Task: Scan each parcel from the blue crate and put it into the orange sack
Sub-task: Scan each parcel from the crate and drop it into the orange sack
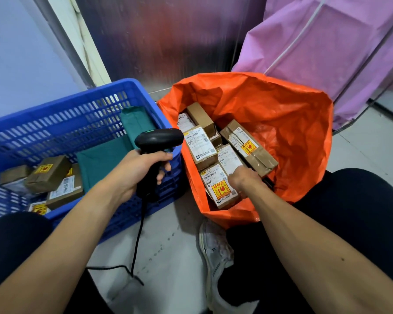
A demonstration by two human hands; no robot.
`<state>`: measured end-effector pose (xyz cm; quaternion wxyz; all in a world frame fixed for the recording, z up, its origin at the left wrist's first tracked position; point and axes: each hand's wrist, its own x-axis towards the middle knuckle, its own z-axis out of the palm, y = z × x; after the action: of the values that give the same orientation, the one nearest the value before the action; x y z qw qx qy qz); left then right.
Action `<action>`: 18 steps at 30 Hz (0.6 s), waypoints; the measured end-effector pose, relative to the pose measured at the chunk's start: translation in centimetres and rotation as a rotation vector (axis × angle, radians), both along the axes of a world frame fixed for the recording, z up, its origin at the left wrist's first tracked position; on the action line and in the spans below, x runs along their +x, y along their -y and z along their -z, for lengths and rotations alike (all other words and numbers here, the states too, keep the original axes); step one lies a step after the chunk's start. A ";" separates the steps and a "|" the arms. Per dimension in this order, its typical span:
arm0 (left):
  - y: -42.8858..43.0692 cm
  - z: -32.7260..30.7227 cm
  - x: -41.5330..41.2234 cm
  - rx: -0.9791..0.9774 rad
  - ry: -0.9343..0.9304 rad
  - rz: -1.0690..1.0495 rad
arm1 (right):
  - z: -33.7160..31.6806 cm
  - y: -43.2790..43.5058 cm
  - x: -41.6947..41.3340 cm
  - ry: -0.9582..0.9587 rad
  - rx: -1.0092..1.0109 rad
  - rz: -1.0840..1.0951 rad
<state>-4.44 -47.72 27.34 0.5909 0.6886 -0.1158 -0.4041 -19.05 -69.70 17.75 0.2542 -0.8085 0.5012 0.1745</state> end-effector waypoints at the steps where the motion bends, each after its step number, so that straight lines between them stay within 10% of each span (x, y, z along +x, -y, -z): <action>1: -0.3 -0.3 0.2 -0.011 0.007 -0.016 | -1.2 0.1 0.5 -0.011 -0.068 -0.047; 18: -8.8 -4.5 3.2 -0.116 0.126 -0.255 | -17.6 -2.7 11.2 0.432 0.038 -0.513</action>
<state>-1.23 -38.91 31.88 0.6677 0.6865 -0.0872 -0.2745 -7.82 -67.04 35.39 0.3175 -0.9217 0.2128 0.0668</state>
